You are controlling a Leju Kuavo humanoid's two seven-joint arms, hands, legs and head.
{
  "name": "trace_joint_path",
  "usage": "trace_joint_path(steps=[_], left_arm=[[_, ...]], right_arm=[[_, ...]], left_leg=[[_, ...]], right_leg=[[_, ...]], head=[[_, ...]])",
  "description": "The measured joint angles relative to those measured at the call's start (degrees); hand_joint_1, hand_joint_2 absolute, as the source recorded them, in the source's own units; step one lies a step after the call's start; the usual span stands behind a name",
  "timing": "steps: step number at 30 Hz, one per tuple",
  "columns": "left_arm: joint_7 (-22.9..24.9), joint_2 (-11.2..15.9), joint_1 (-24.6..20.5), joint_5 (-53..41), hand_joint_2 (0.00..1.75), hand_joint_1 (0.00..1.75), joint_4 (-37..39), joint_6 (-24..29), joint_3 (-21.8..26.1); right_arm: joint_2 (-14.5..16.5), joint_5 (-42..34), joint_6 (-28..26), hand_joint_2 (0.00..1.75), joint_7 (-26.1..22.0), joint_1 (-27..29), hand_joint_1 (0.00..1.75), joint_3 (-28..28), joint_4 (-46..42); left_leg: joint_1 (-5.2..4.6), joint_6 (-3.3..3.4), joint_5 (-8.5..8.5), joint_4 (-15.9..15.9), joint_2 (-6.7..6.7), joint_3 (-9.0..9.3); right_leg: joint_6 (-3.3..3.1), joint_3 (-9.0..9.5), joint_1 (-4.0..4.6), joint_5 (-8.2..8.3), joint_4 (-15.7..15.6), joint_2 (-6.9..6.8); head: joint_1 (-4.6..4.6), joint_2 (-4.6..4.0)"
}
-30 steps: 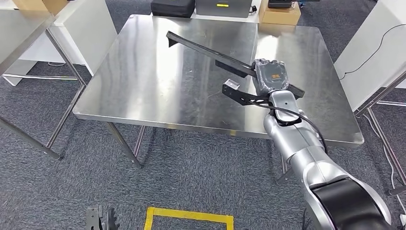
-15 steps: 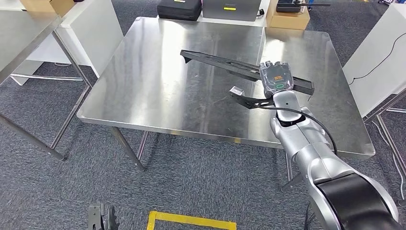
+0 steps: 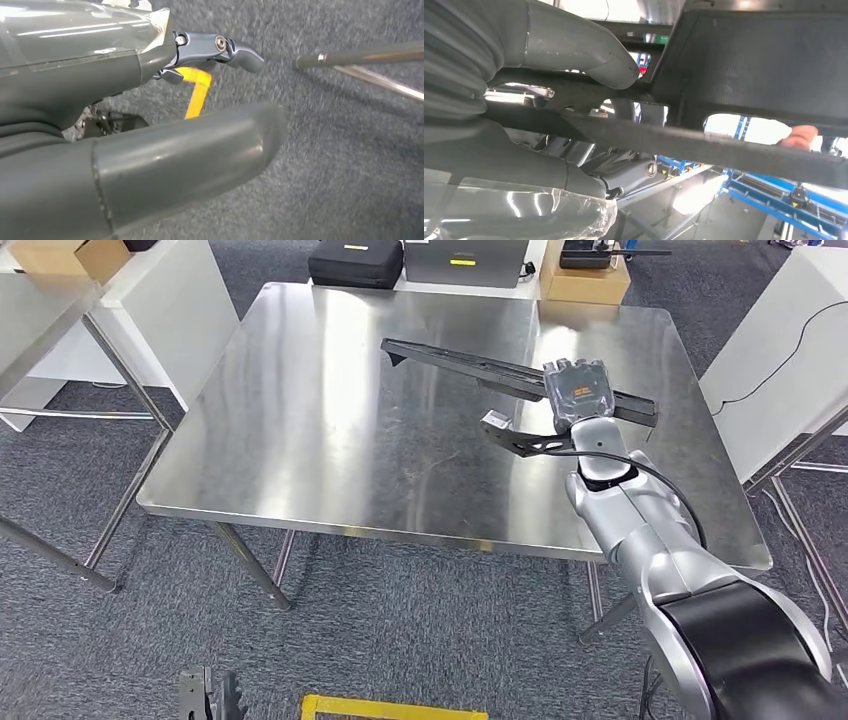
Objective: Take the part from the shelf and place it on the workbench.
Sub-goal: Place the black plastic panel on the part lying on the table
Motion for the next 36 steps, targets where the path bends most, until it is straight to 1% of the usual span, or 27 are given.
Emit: trace_joint_path(steps=[2, 3, 4, 5, 7, 8, 9, 10, 11, 12, 13, 14, 17, 18, 19, 20, 22, 23, 24, 25, 27, 28, 29, 30, 31, 33, 36], left_arm=[[-0.01, -0.02, -0.03, 0.01, 0.00, 0.00, 0.00, -0.02, 0.00], [-0.02, -0.02, -0.06, 0.02, 0.00, 0.00, 0.00, -0.03, 0.01], [-0.02, 0.01, -0.12, 0.01, 0.00, 0.00, 0.00, -0.04, 0.02], [-0.03, 0.03, -0.18, 0.01, 0.00, 0.00, 0.00, -0.04, 0.03], [-0.03, 0.07, -0.25, 0.04, 0.00, 0.00, 0.01, -0.04, 0.04], [-0.03, 0.07, -0.22, 0.06, 0.00, 0.00, 0.01, -0.04, 0.04], [-0.02, 0.07, -0.17, 0.08, 0.00, 0.00, 0.02, -0.04, 0.04], [-0.02, 0.07, -0.14, 0.10, 0.00, 0.00, 0.02, -0.05, 0.04], [-0.01, 0.07, -0.13, 0.10, 0.00, 0.00, 0.02, -0.05, 0.04], [0.01, 0.07, -0.15, 0.10, 0.00, 0.00, 0.02, -0.06, 0.04], [0.03, 0.08, -0.19, 0.10, 0.00, 0.00, 0.03, -0.07, 0.04], [0.07, 0.08, -0.22, 0.10, 0.00, 0.00, 0.03, -0.07, 0.04], [0.18, 0.10, -0.29, 0.07, 0.00, 0.00, 0.03, -0.07, 0.04], [0.19, 0.13, -0.31, 0.04, 0.00, 0.00, 0.03, -0.06, 0.04], [0.19, 0.15, -0.35, 0.01, 0.00, 0.00, 0.02, -0.05, 0.04], [0.20, 0.17, -0.38, -0.04, 0.00, 0.00, 0.02, -0.04, 0.03], [0.31, 0.15, -0.42, -0.26, 0.00, 0.00, 0.03, -0.01, 0.01], [0.43, 0.13, -0.42, -0.38, 0.00, 0.00, 0.03, 0.01, -0.01], [0.59, 0.11, -0.42, -0.48, 0.00, 0.00, 0.04, -0.05, -0.03], [0.75, 0.11, -0.43, -0.52, 0.00, 0.00, 0.04, -0.13, -0.04], [0.90, 0.12, -0.46, -0.82, 0.00, 0.00, 0.04, 0.04, -0.07], [0.79, 0.11, -0.50, -1.24, 0.00, 0.00, 0.03, 0.43, -0.14], [0.62, 0.07, -0.54, -1.77, 0.00, 0.00, 0.04, 0.86, -0.32], [0.44, -0.02, -0.57, -2.31, 0.00, 0.00, 0.04, 1.24, -0.59], [0.31, -0.12, -0.59, -2.72, 0.00, 0.00, 0.05, 1.51, -0.90], [0.47, -0.26, -0.60, -2.97, 0.00, 0.00, 0.07, 1.56, -1.37], [1.14, -0.36, -0.60, -2.96, 0.00, 0.00, 0.16, 1.55, -1.64]], right_arm=[[-0.01, 0.02, -0.03, 1.75, 0.32, -0.16, 1.75, 0.27, 0.48], [-0.01, 0.03, -0.03, 1.75, 0.37, -0.24, 1.75, 0.39, 0.67], [-0.01, 0.04, -0.06, 1.75, 0.40, -0.33, 1.75, 0.51, 0.84], [-0.01, 0.05, -0.10, 1.75, 0.41, -0.40, 1.75, 0.63, 1.04], [0.00, 0.05, -0.19, 1.75, 0.54, -0.41, 1.75, 0.89, 1.56], [0.01, 0.05, -0.21, 1.75, 0.73, -0.36, 1.75, 1.08, 1.89], [0.04, 0.05, -0.21, 1.75, 0.99, -0.33, 1.75, 1.36, 2.21], [0.10, 0.05, -0.21, 1.75, 1.29, -0.35, 1.75, 1.73, 2.47], [0.19, 0.05, -0.21, 1.75, 1.63, -0.40, 1.75, 2.16, 2.68], [0.29, 0.06, -0.20, 1.75, 1.88, -0.51, 1.75, 2.60, 2.86], [0.43, 0.07, -0.21, 1.75, 2.08, -0.62, 1.75, 3.03, 3.04], [0.60, 0.07, -0.23, 1.75, 2.24, -0.69, 1.75, 3.46, 3.22], [1.08, 0.08, -0.29, 1.75, 2.62, -0.76, 1.75, 4.47, 3.67], [1.23, 0.08, -0.30, 1.75, 2.81, -0.79, 1.75, 4.77, 3.78], [1.40, 0.08, -0.31, 1.75, 3.08, -0.83, 1.75, 5.12, 3.87], [1.63, 0.08, -0.33, 1.75, 3.43, -0.85, 1.75, 5.50, 3.98], [2.01, 0.08, -0.45, 1.75, 4.37, -0.64, 1.75, 6.38, 4.26], [2.13, 0.08, -0.61, 1.75, 4.86, -0.38, 1.75, 6.73, 4.43], [2.18, 0.08, -0.83, 1.75, 5.29, -0.04, 1.75, 7.03, 4.58], [2.19, 0.08, -1.06, 1.75, 5.62, 0.31, 1.75, 7.21, 4.73], [2.14, 0.08, -1.51, 1.75, 6.04, 0.84, 1.75, 7.35, 5.02], [2.05, 0.08, -1.71, 1.75, 6.20, 1.00, 1.75, 7.36, 5.16], [1.95, 0.08, -1.87, 1.75, 6.33, 1.16, 1.75, 7.37, 5.29], [1.79, 0.09, -1.99, 1.75, 6.44, 1.38, 1.75, 7.37, 5.42], [1.58, 0.09, -2.05, 1.75, 6.52, 1.66, 1.75, 7.38, 5.55], [1.24, 0.08, -2.01, 1.75, 6.69, 2.29, 1.75, 7.39, 5.84], [1.02, 0.08, -1.73, 1.75, 6.94, 2.63, 1.75, 7.37, 6.23]], left_leg=[[0.09, 0.59, -0.16, -0.35, -0.02, 0.36], [0.19, 0.94, -0.21, -0.52, -0.03, 0.60], [0.33, 1.27, -0.24, -0.68, -0.02, 0.84], [0.37, 1.56, -0.35, -0.74, -0.04, 1.01], [0.34, 1.95, -0.65, -0.73, -0.11, 1.20], [0.33, 2.00, -0.85, -0.72, -0.19, 1.39], [0.33, 1.96, -1.09, -0.70, -0.29, 1.69], [0.33, 1.86, -1.39, -0.69, -0.37, 2.11], [0.33, 1.69, -1.75, -0.68, -0.43, 2.62], [0.20, 1.43, -2.16, -0.61, -0.48, 3.06], [0.07, 1.15, -2.54, -0.53, -0.52, 3.35], [-0.07, 0.85, -2.85, -0.46, -0.53, 3.49], [-0.03, 0.06, -3.50, -0.32, -0.42, 3.47], [0.07, -0.27, -3.98, 0.33, -0.30, 3.21], [0.17, -0.63, -4.93, 2.05, -0.16, 2.41], [0.29, -0.95, -6.31, 5.00, -0.05, 0.89], [0.41, -1.38, -9.24, 13.08, 0.05, -3.71], [0.42, -1.44, -9.65, 15.88, 0.06, -5.76], [0.42, -1.40, -8.90, 16.64, 0.06, -6.87], [0.42, -1.26, -6.94, 14.91, 0.07, -6.69], [0.41, -0.75, -1.97, 7.07, 0.04, -3.59], [0.34, -0.48, -0.45, 3.42, 0.01, -1.86], [0.34, -0.29, 0.29, 1.10, -0.02, -0.69], [0.29, -0.20, 0.27, 0.14, -0.07, -0.14], [0.23, -0.19, 0.18, -0.13, -0.12, 0.01], [0.12, -0.20, 0.17, -0.07, -0.26, -0.13], [-0.12, 0.06, 0.07, -0.05, -0.38, -0.18]], right_leg=[[0.45, -0.08, -0.12, -0.37, 0.14, -0.03], [0.62, -0.49, -0.18, -0.88, 1.01, -0.08], [0.68, -1.59, -0.22, -1.80, 3.15, -0.12], [0.61, -3.55, -0.28, -3.12, 6.73, -0.16], [0.58, -8.44, -0.32, -5.68, 15.24, -0.17], [0.82, -10.25, -0.37, -6.02, 17.80, -0.17], [1.24, -10.81, -0.43, -5.27, 17.83, -0.18], [1.75, -10.11, -0.52, -3.60, 15.41, -0.21], [2.25, -8.41, -0.58, -1.27, 11.08, -0.29], [2.50, -6.35, -0.58, 0.86, 6.51, -0.45], [2.40, -4.72, -0.53, 2.33, 3.00, -0.54], [2.07, -3.72, -0.42, 3.05, 0.91, -0.62], [0.64, -3.24, -0.27, 2.84, 0.27, -0.52], [0.20, -3.04, -0.39, 2.72, 0.23, -0.49], [-0.18, -2.78, -0.56, 2.60, 0.16, -0.45], [-0.52, -2.53, -0.63, 2.44, 0.13, -0.42], [-1.02, -2.15, -0.54, 2.08, 0.15, -0.34], [-1.15, -1.94, -0.49, 1.90, 0.16, -0.31], [-1.19, -1.66, -0.44, 1.70, 0.17, -0.28], [-1.15, -1.30, -0.42, 1.44, 0.18, -0.25], [-0.84, -0.53, -0.40, 0.85, 0.17, -0.17], [-0.61, -0.35, -0.23, 0.58, 0.21, -0.11], [-0.44, -0.37, -0.05, 0.39, 0.32, -0.07], [-0.32, -0.48, 0.11, 0.27, 0.39, -0.03], [-0.26, -0.58, 0.24, 0.22, 0.45, -0.01], [-0.28, -0.54, 0.14, 0.20, 0.26, -0.07], [-0.26, -0.41, -0.05, 0.21, -0.09, -0.19]], head=[[0.06, 0.00], [0.14, 0.01], [0.24, 0.01], [0.36, 0.01], [0.54, 0.00], [0.60, 0.00], [0.68, 0.01], [0.75, 0.01], [0.81, 0.01], [0.88, 0.01], [0.89, 0.00], [0.85, 0.00], [0.73, 0.00], [0.64, 0.00], [0.46, 0.00], [0.28, 0.00], [-0.01, 0.00], [-0.03, 0.00], [-0.05, 0.00], [-0.06, 0.00], [-0.07, 0.00], [-0.09, 0.00], [-0.13, 0.00], [-0.07, 0.00], [-0.02, 0.00], [0.14, 0.00], [0.16, 0.01]])
